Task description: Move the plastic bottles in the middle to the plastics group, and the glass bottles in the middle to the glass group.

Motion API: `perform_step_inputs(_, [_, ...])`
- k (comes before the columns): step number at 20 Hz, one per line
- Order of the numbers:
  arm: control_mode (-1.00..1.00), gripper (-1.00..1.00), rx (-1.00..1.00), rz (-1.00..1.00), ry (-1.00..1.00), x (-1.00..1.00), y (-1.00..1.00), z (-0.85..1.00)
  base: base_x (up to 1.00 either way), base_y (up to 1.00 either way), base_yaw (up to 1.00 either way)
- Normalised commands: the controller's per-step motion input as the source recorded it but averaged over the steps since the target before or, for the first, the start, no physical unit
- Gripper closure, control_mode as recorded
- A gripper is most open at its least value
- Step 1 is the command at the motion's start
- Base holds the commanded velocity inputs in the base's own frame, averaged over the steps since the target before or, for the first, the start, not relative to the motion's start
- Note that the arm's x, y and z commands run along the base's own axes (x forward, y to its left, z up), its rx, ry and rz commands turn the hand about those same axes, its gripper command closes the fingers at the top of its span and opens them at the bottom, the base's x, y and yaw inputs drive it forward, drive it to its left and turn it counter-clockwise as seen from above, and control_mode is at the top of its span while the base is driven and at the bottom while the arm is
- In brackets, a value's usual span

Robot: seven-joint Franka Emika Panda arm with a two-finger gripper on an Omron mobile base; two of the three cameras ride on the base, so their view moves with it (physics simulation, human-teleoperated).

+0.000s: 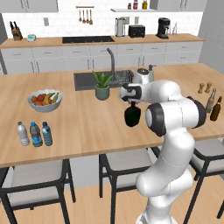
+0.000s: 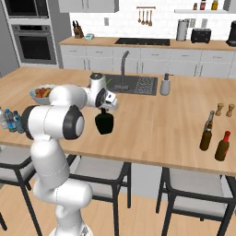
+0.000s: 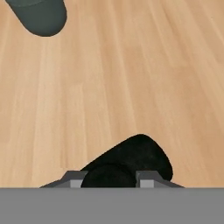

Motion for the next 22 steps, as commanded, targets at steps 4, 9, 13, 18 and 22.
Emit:
perform_step_inputs(4, [-1.0,1.0,-0.04,-0.03,0.0,-0.22,-0.67,0.55,0.0,0.0,0.0])
perform_step_inputs(9, [-1.0,1.0,-0.01,-0.09,0.0,-0.51,-0.78,0.43,0.0,0.0,0.0])
perform_step_inputs(13, [-1.0,1.0,0.0,-0.08,0.0,-0.63,-0.91,0.22,0.0,0.0,0.0])
perform_step_inputs(18, [-1.0,1.0,0.0,-0.1,0.0,-0.49,-0.94,0.04,0.0,0.0,0.0])
perform_step_inputs(22, [-1.0,1.0,0.0,-0.1,0.0,-0.4,-1.0,0.0,0.0,0.0,0.0])
